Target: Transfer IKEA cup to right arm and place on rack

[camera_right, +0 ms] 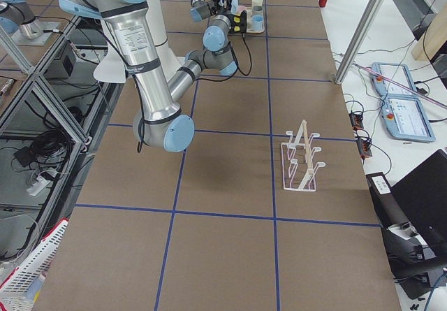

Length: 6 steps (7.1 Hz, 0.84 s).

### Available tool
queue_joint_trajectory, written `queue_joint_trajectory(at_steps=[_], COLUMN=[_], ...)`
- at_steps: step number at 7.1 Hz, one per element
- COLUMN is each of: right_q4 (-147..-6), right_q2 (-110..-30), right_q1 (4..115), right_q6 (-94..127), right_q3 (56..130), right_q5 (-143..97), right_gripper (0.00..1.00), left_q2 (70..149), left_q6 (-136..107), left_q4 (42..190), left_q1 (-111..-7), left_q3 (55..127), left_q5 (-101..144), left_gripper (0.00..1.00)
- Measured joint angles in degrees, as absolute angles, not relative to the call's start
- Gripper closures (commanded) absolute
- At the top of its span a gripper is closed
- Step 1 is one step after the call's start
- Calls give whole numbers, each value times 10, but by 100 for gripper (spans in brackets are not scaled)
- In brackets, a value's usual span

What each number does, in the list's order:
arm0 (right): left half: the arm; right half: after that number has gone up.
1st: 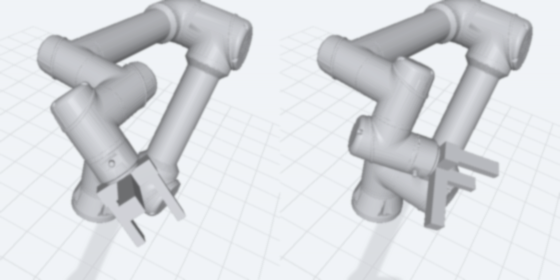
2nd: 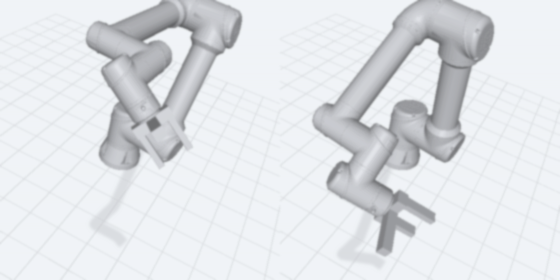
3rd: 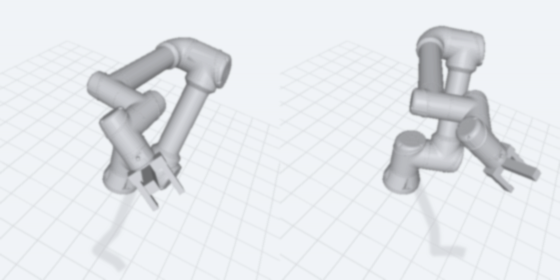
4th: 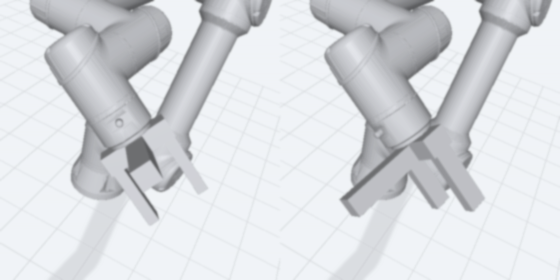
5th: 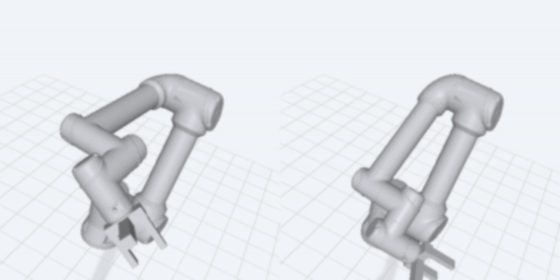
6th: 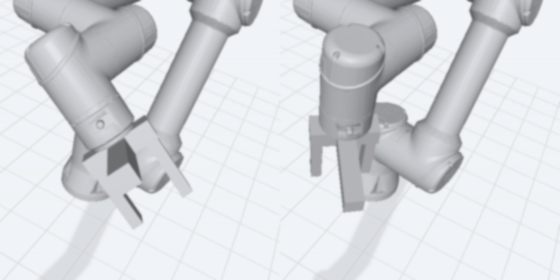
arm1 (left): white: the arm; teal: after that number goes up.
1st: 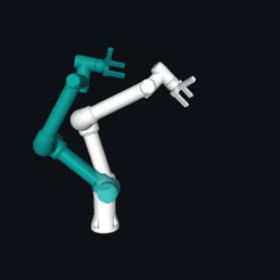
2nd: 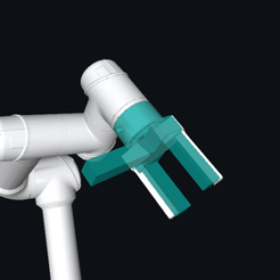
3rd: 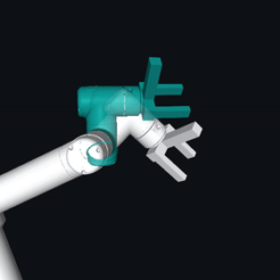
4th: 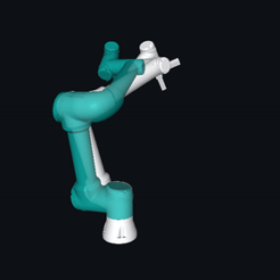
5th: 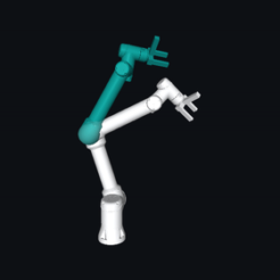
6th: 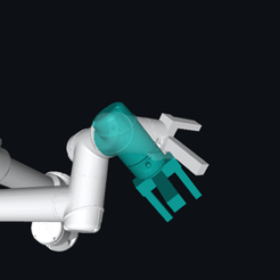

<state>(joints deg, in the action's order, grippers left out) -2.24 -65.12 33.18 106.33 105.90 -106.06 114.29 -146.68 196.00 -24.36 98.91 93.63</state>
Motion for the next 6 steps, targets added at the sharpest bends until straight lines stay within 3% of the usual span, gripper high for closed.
queue_joint_trajectory(at_steps=[6], right_q4=[-3], right_q2=[-700], right_q1=[369], right_q6=[1063], right_q3=[1066], right_q5=[-1059], right_gripper=[87], left_q2=[1141], left_q6=[-1463], left_q4=[1959], left_q1=[-274], left_q3=[984], left_q5=[936], left_gripper=[0])
